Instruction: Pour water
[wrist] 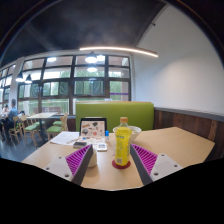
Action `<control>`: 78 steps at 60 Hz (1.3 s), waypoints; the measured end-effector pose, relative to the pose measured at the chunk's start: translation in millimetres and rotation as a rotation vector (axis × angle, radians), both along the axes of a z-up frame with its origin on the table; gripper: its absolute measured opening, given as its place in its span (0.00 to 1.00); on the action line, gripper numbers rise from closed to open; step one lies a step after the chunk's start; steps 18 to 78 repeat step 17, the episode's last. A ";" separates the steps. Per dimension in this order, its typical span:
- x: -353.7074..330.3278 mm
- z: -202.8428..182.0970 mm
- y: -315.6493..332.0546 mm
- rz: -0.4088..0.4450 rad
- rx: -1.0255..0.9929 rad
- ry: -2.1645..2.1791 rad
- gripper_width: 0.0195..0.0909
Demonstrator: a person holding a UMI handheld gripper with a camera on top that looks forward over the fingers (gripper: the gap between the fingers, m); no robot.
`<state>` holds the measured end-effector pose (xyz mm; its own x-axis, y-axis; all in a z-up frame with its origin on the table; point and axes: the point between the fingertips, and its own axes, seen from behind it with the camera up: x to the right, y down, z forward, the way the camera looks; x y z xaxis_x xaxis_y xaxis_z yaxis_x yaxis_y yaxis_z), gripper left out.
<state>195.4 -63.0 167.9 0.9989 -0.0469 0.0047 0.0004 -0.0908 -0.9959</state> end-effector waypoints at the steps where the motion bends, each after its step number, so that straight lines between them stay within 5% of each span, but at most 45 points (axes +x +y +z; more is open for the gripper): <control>1: -2.2 2.1 -9.9 -0.003 0.000 0.004 0.89; 17: -25.5 -22.3 -115.3 -0.005 -0.051 0.049 0.89; 78: -25.5 -22.3 -115.3 -0.005 -0.051 0.049 0.89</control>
